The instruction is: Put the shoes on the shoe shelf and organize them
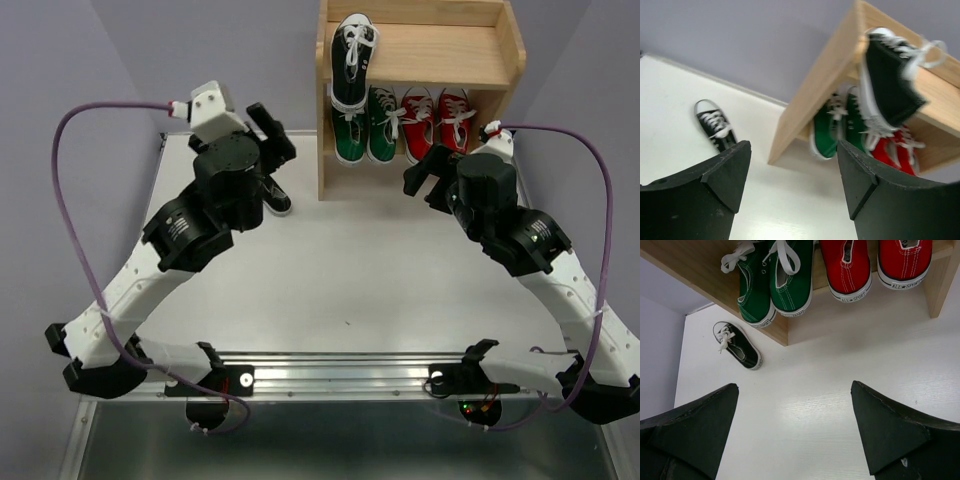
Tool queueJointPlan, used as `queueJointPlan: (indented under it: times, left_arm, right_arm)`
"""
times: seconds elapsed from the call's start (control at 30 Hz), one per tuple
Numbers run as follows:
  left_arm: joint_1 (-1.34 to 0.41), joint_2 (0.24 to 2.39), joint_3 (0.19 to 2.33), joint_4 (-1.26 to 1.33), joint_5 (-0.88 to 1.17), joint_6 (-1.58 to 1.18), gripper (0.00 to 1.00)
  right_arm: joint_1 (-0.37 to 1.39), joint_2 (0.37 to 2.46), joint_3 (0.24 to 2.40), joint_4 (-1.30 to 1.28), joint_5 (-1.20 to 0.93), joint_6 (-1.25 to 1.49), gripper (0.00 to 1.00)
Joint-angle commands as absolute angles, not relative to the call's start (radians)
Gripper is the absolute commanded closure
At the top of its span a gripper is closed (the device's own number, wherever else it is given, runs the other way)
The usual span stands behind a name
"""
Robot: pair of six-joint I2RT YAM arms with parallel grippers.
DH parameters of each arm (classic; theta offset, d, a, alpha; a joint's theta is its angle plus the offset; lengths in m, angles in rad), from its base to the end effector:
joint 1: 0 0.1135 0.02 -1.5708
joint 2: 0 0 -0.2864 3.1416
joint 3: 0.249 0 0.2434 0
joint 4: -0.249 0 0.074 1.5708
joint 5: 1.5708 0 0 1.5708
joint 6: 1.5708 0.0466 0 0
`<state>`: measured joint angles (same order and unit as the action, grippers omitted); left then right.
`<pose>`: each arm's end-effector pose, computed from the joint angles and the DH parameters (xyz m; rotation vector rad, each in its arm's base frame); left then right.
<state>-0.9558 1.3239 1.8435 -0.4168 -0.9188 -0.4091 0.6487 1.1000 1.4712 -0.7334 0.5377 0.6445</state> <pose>0.1611 -0.1638 0.5709 -0.3446 1.4836 -0.4209 0.1696 0.0987 0.4698 0.3505 1.8637 0.3653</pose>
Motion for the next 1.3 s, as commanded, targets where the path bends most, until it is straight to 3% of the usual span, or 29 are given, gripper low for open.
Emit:
queueJointPlan:
  times: [0.0,0.1,0.23,0.6,1.0,1.13,1.27]
  left_arm:
    - [-0.811,1.232,1.630,-0.642,-0.976,-0.804,0.21]
    - [-0.677,1.239,1.530,-0.735,-0.833,-0.902,0.22]
    - [-0.523,1.300,1.415,-0.661,-0.649,-0.847,0.23]
    - [-0.473,1.600,1.493,-0.539,-0.555,-0.756,0.20]
    - [-0.387,1.948,1.722,-0.503,-0.497,-0.677,0.20]
    - [-0.385,2.037,1.753,-0.493,-0.480,-0.676,0.23]
    - [-0.385,2.082,1.740,-0.505,-0.468,-0.699,0.32]
  right_arm:
    - [0.649,1.100,1.456,-0.718,0.520,0.649,0.00]
    - [0.649,1.098,1.450,-0.712,0.508,0.658,0.00]
    - [0.649,1.097,1.451,-0.707,0.494,0.667,0.00]
    - [0.649,1.111,1.470,-0.712,0.476,0.676,0.00]
    - [0.649,1.097,1.474,-0.736,0.466,0.684,0.00]
    - [0.649,1.097,1.473,-0.735,0.462,0.684,0.00]
    - [0.649,1.100,1.473,-0.735,0.454,0.683,0.00]
